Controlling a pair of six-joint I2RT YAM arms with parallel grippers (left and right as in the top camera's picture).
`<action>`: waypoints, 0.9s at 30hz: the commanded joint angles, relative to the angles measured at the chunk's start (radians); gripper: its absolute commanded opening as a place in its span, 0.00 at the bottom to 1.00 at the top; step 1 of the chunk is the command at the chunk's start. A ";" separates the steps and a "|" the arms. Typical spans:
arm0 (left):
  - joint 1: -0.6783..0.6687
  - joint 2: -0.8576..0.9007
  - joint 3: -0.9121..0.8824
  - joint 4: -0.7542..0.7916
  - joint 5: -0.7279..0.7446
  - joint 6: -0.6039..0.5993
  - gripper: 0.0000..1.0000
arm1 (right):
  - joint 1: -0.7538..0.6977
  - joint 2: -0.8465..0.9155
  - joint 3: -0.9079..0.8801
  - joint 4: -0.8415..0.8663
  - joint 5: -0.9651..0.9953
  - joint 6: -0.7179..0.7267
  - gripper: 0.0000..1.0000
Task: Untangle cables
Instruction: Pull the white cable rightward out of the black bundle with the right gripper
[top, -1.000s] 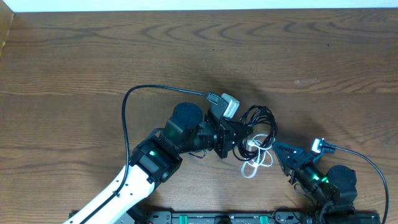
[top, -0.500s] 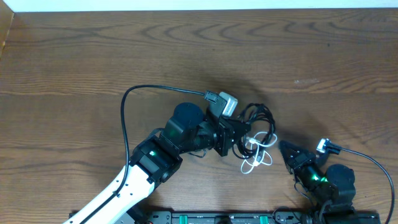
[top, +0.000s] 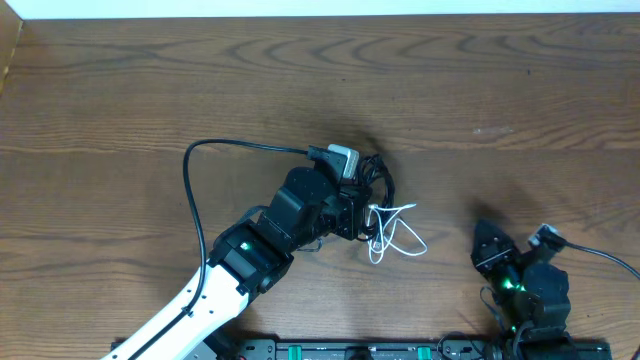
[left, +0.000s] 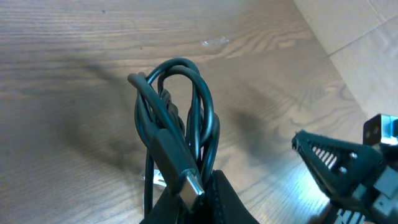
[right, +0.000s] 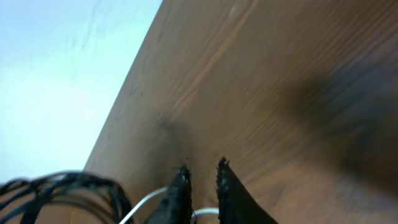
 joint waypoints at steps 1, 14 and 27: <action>-0.002 -0.003 0.014 0.028 0.007 -0.017 0.08 | 0.004 -0.002 0.001 -0.005 -0.263 -0.022 0.39; -0.002 -0.003 0.014 0.126 0.212 -0.044 0.08 | 0.004 -0.002 0.001 0.058 -0.405 0.240 0.67; -0.002 -0.003 0.014 0.150 0.380 -0.043 0.08 | 0.004 -0.002 0.001 0.058 -0.370 0.346 0.56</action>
